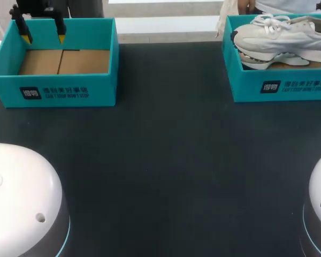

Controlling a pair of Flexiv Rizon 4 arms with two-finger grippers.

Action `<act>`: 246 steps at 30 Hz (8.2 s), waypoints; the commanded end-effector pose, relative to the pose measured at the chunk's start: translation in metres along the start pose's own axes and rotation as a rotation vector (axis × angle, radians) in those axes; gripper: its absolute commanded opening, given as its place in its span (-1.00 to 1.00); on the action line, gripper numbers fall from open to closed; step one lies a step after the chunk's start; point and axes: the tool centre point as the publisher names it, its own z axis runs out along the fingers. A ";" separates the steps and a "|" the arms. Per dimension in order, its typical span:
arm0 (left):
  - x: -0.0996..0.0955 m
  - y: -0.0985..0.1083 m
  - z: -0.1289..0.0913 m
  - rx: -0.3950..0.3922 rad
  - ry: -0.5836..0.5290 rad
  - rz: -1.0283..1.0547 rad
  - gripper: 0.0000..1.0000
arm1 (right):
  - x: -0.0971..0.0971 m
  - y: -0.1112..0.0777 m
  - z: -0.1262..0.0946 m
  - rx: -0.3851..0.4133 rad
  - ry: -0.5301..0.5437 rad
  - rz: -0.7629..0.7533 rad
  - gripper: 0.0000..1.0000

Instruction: Take the shoe out of the shoebox, open the shoe tongue, remove and reinsert the insole, then place the shoe into the shoebox

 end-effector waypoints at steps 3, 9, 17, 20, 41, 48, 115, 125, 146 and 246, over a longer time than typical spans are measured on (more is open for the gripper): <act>0.000 0.000 0.000 0.000 0.000 0.000 1.00 | -0.001 0.001 -0.001 0.001 0.001 0.000 -1.00; 0.000 0.000 0.000 0.000 0.000 0.000 1.00 | 0.016 -0.032 -0.018 -0.028 -0.013 0.007 -1.00; 0.000 0.000 0.000 0.000 0.000 0.000 1.00 | 0.056 -0.102 -0.033 -0.033 0.016 0.017 -1.00; 0.000 0.000 0.000 0.000 0.000 0.000 1.00 | 0.072 -0.128 -0.035 -0.003 0.056 0.014 -1.00; 0.000 0.000 0.000 0.000 0.000 0.000 1.00 | 0.188 -0.278 -0.016 0.053 0.068 -0.099 -1.00; 0.000 0.000 0.000 0.000 0.000 0.000 1.00 | 0.223 -0.304 -0.013 0.046 0.064 -0.163 -1.00; 0.000 0.000 0.000 0.000 0.000 0.000 1.00 | 0.211 -0.287 -0.026 0.001 0.382 -1.459 1.00; 0.000 0.000 0.000 0.000 0.000 0.000 1.00 | 0.211 -0.287 -0.026 0.001 0.382 -1.459 1.00; 0.000 0.000 0.000 0.000 0.000 0.000 1.00 | 0.203 -0.274 0.013 -0.649 0.827 -1.667 1.00; 0.000 0.000 0.000 0.000 0.000 0.000 1.00 | 0.347 -0.336 0.109 -0.891 1.042 -1.307 1.00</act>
